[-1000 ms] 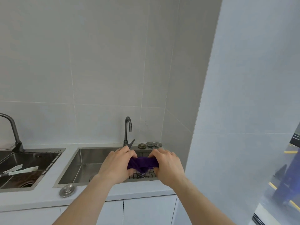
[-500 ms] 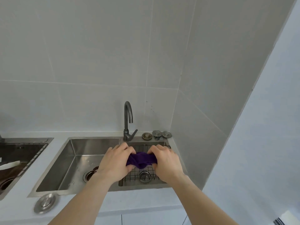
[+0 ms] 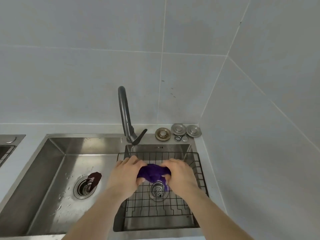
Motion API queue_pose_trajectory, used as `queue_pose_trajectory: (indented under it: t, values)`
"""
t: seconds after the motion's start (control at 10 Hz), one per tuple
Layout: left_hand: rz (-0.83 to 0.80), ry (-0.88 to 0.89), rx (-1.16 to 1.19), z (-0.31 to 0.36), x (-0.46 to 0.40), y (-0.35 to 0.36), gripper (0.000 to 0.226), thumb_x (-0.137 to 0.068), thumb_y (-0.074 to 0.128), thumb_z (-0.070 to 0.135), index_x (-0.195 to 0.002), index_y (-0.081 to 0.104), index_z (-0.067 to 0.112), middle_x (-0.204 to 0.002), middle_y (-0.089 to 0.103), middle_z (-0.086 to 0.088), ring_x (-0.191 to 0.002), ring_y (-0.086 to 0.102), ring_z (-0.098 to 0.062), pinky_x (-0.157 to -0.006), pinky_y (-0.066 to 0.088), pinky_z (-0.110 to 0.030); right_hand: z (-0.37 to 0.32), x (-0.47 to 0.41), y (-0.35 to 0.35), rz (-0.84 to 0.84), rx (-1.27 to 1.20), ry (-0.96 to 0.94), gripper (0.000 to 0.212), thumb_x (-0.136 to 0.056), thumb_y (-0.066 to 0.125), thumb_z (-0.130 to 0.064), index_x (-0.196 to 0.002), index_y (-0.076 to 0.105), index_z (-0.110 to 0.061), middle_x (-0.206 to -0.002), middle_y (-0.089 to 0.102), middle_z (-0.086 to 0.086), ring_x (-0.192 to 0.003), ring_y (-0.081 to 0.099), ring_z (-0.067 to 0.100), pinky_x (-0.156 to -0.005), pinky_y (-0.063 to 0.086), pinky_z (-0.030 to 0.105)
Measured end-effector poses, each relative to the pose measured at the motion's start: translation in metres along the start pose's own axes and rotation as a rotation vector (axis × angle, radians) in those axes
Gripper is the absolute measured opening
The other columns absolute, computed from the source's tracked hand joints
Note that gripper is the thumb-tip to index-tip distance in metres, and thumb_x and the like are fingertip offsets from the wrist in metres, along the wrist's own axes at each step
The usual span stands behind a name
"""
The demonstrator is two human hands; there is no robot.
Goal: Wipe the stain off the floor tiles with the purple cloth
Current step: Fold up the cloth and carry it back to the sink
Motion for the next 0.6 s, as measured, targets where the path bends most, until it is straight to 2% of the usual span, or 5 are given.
queue_pose_trajectory:
  t: [0.2, 0.3, 0.4, 0.5, 0.6]
  values:
    - [-0.118, -0.027, 0.024, -0.015, -0.034, 0.049, 0.052, -0.087, 0.071, 0.033, -0.136, 0.055, 0.035, -0.128, 0.058, 0.01, -0.122, 0.056, -0.019, -0.104, 0.04, -0.036, 0.03, -0.033, 0.039, -0.069, -0.008, 0.068, 0.034, -0.093, 0.065, -0.011, -0.122, 0.07, -0.028, -0.107, 0.071, -0.008, -0.102, 0.061, 0.015, -0.093, 0.051, 0.035]
    - [-0.13, -0.055, 0.043, -0.02, -0.04, 0.075, 0.049, -0.081, 0.077, 0.028, -0.127, 0.062, 0.033, -0.118, 0.065, 0.008, -0.11, 0.064, -0.022, -0.094, 0.047, -0.038, 0.042, -0.041, 0.059, -0.073, 0.021, 0.098, 0.044, -0.09, 0.066, -0.007, -0.129, 0.066, -0.027, -0.116, 0.07, -0.007, -0.107, 0.062, 0.018, -0.095, 0.052, 0.038]
    - [-0.166, -0.054, 0.048, -0.02, -0.038, 0.091, 0.049, -0.088, 0.07, 0.029, -0.135, 0.057, 0.033, -0.129, 0.061, 0.008, -0.12, 0.059, -0.022, -0.101, 0.044, -0.039, 0.048, -0.039, 0.073, -0.125, 0.057, 0.09, 0.05, -0.09, 0.064, -0.004, -0.136, 0.061, -0.024, -0.125, 0.067, -0.003, -0.115, 0.059, 0.021, -0.097, 0.051, 0.039]
    - [-0.288, -0.074, 0.036, -0.024, -0.032, 0.102, 0.057, -0.096, 0.057, 0.035, -0.15, 0.038, 0.034, -0.151, 0.044, 0.009, -0.139, 0.043, -0.018, -0.116, 0.033, -0.037, 0.055, -0.03, 0.089, -0.238, 0.105, 0.112, 0.051, -0.096, 0.061, -0.015, -0.145, 0.052, -0.024, -0.139, 0.059, 0.0, -0.127, 0.052, 0.022, -0.104, 0.048, 0.038]
    - [-0.338, -0.101, 0.052, -0.028, -0.022, 0.103, 0.068, -0.095, 0.056, 0.043, -0.156, 0.027, 0.035, -0.163, 0.032, 0.009, -0.149, 0.031, -0.018, -0.122, 0.026, -0.038, 0.059, -0.018, 0.096, -0.324, 0.11, 0.183, 0.059, -0.095, 0.065, -0.029, -0.15, 0.044, -0.024, -0.153, 0.048, 0.004, -0.14, 0.042, 0.024, -0.115, 0.039, 0.042]
Point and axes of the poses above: each hand's wrist, its own x-axis away from the middle knuckle, its own y-axis out of the palm, z = x × y, the point moved 1 cm from there along -x, towards the middle knuckle
